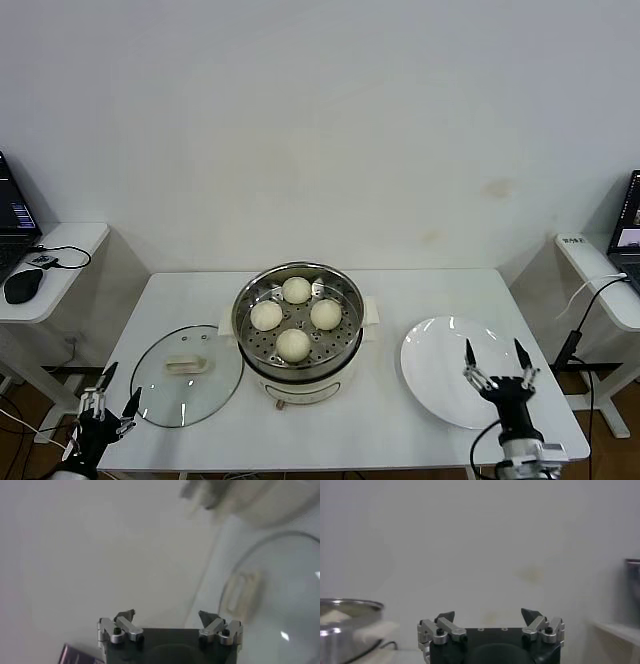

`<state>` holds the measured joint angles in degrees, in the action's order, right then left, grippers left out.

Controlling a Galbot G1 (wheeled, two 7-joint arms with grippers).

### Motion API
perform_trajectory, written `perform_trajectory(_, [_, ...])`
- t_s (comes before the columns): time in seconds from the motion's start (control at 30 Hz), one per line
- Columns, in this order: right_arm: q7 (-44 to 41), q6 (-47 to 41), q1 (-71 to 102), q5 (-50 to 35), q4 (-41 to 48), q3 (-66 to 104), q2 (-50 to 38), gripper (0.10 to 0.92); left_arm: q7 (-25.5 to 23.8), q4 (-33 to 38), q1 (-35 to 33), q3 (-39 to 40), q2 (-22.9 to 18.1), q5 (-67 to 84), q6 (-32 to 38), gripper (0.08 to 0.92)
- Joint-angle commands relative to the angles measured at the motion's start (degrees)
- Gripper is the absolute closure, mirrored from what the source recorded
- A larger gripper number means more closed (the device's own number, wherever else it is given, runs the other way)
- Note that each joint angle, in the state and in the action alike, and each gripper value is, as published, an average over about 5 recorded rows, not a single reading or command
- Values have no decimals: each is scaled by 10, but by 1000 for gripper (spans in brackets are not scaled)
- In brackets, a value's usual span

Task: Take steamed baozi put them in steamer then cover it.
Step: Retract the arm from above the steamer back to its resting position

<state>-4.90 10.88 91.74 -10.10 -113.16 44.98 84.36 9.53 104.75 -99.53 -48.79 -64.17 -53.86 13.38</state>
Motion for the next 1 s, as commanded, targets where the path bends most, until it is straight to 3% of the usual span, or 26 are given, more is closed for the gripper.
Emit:
perform_trajectory(0.03, [31,9,49,6,3,57,41,203,-13,-23,46,34,7,-152,1,177])
perform_trajectory(0.3, [33,4,57,17,1,59,48,203,-24,-80,109,83,12,-150,-4,177])
perform_trajectory(1.0, [34,11,65,48,10,53,60,203,-22,-186,233,120,22,-148,0,177])
